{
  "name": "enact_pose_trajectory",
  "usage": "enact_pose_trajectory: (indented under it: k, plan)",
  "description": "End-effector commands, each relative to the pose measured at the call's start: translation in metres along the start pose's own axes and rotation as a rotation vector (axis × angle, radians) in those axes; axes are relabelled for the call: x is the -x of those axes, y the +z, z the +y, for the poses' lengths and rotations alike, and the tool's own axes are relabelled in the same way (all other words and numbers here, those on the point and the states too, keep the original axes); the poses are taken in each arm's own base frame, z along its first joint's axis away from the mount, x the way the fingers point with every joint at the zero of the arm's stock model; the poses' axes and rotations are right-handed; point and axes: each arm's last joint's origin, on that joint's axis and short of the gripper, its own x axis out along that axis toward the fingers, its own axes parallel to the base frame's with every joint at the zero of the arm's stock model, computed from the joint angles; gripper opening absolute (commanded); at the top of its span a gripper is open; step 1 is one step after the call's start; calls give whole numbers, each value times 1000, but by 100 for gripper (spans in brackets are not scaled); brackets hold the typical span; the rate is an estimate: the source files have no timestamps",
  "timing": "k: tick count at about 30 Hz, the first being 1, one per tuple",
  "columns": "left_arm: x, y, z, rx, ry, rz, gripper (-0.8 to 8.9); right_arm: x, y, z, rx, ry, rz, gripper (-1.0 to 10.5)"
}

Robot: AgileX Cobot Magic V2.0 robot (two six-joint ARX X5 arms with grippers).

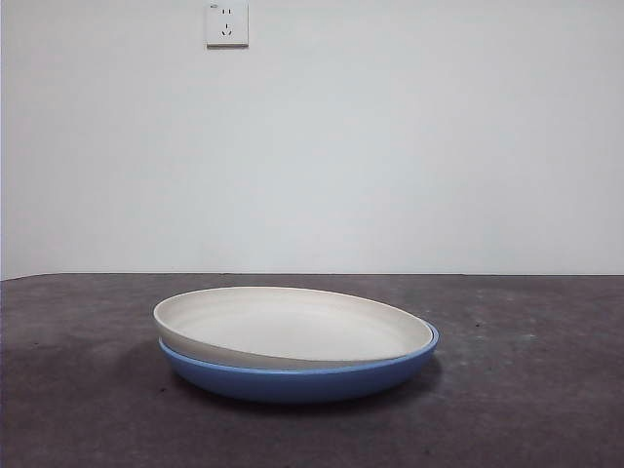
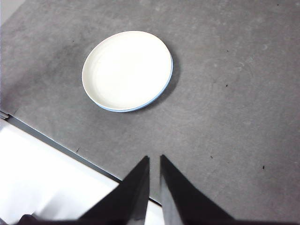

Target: Pick up the white plate, put it on the blue plate, put it on desk

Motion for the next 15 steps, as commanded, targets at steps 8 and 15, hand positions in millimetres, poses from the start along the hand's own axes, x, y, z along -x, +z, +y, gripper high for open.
enact_pose_trajectory:
  k: [8, 15]
  plan:
    - [-51, -65, 50, -67, 264, -350, 19, 1, 2, 1, 5, 7, -13, 34]
    - [-81, -118, 82, 0, 508, -419, 20, 1, 2, 1, 5, 7, -13, 34]
